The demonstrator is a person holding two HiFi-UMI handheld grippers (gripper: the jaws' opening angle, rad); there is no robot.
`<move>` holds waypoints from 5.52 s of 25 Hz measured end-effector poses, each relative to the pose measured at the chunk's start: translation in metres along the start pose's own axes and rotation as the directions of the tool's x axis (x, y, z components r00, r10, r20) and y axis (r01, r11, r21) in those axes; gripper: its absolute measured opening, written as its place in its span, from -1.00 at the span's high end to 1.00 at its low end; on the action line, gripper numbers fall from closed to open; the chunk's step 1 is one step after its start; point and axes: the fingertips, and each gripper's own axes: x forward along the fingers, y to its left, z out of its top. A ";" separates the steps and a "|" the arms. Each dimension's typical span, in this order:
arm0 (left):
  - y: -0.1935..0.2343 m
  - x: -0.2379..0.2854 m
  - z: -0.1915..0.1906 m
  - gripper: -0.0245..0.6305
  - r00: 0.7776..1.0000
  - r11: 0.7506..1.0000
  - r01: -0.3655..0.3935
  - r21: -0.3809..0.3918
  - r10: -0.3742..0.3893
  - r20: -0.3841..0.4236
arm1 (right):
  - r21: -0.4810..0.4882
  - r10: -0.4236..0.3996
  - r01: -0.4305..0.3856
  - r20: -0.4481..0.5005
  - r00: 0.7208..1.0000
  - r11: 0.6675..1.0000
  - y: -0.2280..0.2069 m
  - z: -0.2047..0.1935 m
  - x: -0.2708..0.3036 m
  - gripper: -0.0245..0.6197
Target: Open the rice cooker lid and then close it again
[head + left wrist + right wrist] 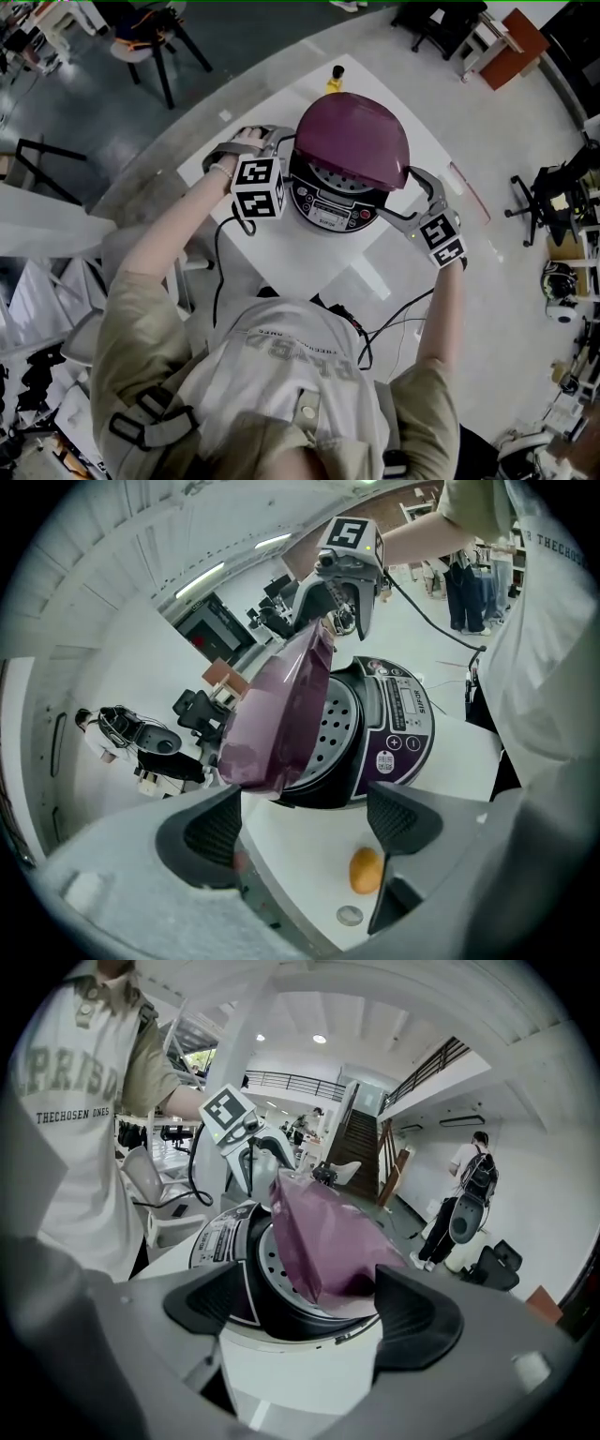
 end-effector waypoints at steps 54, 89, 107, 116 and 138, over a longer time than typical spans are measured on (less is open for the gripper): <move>-0.052 0.028 -0.029 -0.39 0.981 0.982 0.176 0.075 -0.168 -0.100 | -0.008 0.185 -0.191 -0.200 0.962 0.982 0.042 -0.050 0.019 -0.41; -0.051 0.042 -0.041 -0.38 0.962 0.951 0.215 0.222 -0.167 -0.215 | 0.035 0.270 -0.273 -0.313 0.910 0.961 0.041 -0.051 0.028 -0.40; -0.039 0.033 -0.035 -0.38 0.984 0.980 0.160 0.117 -0.148 -0.102 | 0.076 0.174 -0.163 -0.182 0.968 0.984 0.033 -0.037 0.024 -0.40; 0.027 -0.019 0.006 -0.37 0.979 0.981 -0.087 -0.173 0.116 0.166 | 0.322 -0.331 0.231 0.302 0.894 0.918 -0.023 0.058 -0.020 -0.41; 0.044 -0.146 0.041 0.57 0.607 0.486 -0.145 -0.862 0.731 0.311 | 0.643 -0.857 0.573 0.315 0.408 0.509 0.025 0.115 -0.092 0.59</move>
